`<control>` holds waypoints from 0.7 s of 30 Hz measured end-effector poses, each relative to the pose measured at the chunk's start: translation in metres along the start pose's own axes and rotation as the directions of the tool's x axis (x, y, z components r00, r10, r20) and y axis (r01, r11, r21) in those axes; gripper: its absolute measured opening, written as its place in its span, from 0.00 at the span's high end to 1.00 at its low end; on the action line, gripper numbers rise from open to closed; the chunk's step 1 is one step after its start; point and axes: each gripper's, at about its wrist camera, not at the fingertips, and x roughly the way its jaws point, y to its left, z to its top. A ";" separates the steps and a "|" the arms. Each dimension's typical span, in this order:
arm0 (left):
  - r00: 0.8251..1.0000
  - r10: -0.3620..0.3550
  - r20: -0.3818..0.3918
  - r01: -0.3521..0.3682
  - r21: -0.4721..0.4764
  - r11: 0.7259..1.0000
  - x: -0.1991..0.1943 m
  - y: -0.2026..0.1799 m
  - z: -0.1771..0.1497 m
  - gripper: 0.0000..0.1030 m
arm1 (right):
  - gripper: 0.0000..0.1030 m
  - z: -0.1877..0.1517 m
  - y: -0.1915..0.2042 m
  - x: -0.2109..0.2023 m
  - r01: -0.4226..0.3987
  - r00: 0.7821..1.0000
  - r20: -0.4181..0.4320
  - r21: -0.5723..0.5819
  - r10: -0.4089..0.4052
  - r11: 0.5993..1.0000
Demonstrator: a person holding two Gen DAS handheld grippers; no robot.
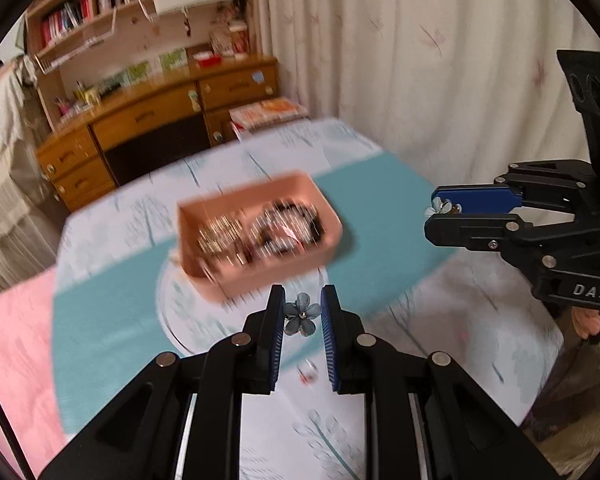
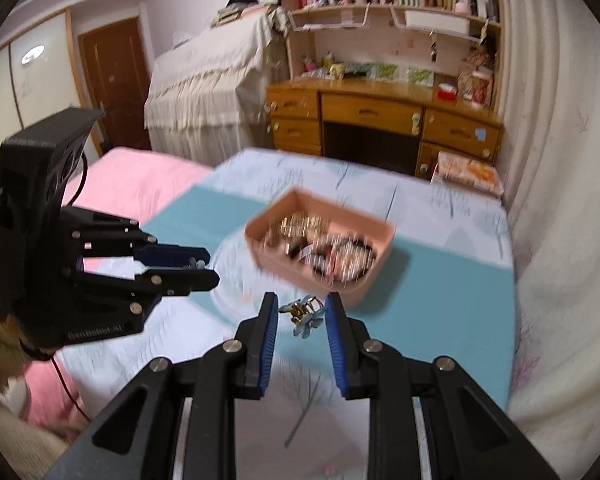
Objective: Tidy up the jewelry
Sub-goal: 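Carry both brooches into the pink box and open both tools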
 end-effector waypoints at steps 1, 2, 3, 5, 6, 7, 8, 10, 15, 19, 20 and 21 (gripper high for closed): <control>1.000 0.012 0.008 -0.012 -0.004 1.000 -0.002 0.005 0.010 0.85 | 0.77 0.009 -0.001 -0.001 -0.001 1.000 0.008 0.011 0.001 1.000; 1.000 0.024 0.016 -0.024 -0.009 1.000 -0.004 0.009 0.019 0.85 | 0.77 0.018 -0.002 -0.003 -0.002 1.000 0.015 0.024 0.002 1.000; 0.999 0.035 0.022 -0.034 -0.017 0.999 -0.006 0.014 0.029 0.85 | 0.77 0.032 -0.004 -0.004 -0.004 1.000 0.029 0.046 0.002 0.999; 0.998 0.057 0.031 -0.056 -0.034 0.998 -0.007 0.022 0.047 0.85 | 0.77 0.049 -0.008 -0.004 -0.005 0.999 0.046 0.074 0.002 0.997; 0.997 0.067 0.034 -0.065 -0.050 0.997 -0.006 0.028 0.059 0.85 | 0.77 0.059 -0.011 -0.002 -0.010 0.999 0.053 0.096 0.005 0.995; 0.997 0.070 0.034 -0.068 -0.058 0.996 -0.006 0.033 0.066 0.85 | 0.77 0.067 -0.013 0.002 -0.013 0.998 0.056 0.112 0.007 0.994; 0.996 0.081 0.036 -0.078 -0.071 0.994 -0.004 0.039 0.075 0.85 | 0.77 0.073 -0.016 0.005 -0.015 0.998 0.058 0.125 0.007 0.992; 0.995 0.097 0.038 -0.093 -0.088 0.992 0.001 0.047 0.088 0.85 | 0.76 0.087 -0.022 0.018 -0.014 0.999 0.052 0.156 0.006 0.988; 0.993 0.115 -0.001 -0.114 -0.130 0.985 0.032 0.067 0.110 0.85 | 0.76 0.097 -0.038 0.067 0.017 1.000 -0.005 0.222 -0.016 0.975; 0.992 0.108 -0.068 -0.117 -0.159 0.980 0.069 0.079 0.109 0.85 | 0.76 0.092 -0.055 0.120 0.027 0.995 -0.099 0.297 0.003 0.955; 0.991 0.106 -0.082 -0.118 -0.165 0.979 0.078 0.082 0.108 0.85 | 0.76 0.091 -0.057 0.127 0.033 0.994 -0.109 0.301 0.000 0.953; 0.990 0.105 -0.097 -0.121 -0.172 0.978 0.088 0.085 0.107 0.85 | 0.76 0.089 -0.059 0.137 0.038 0.993 -0.121 0.307 -0.001 0.951</control>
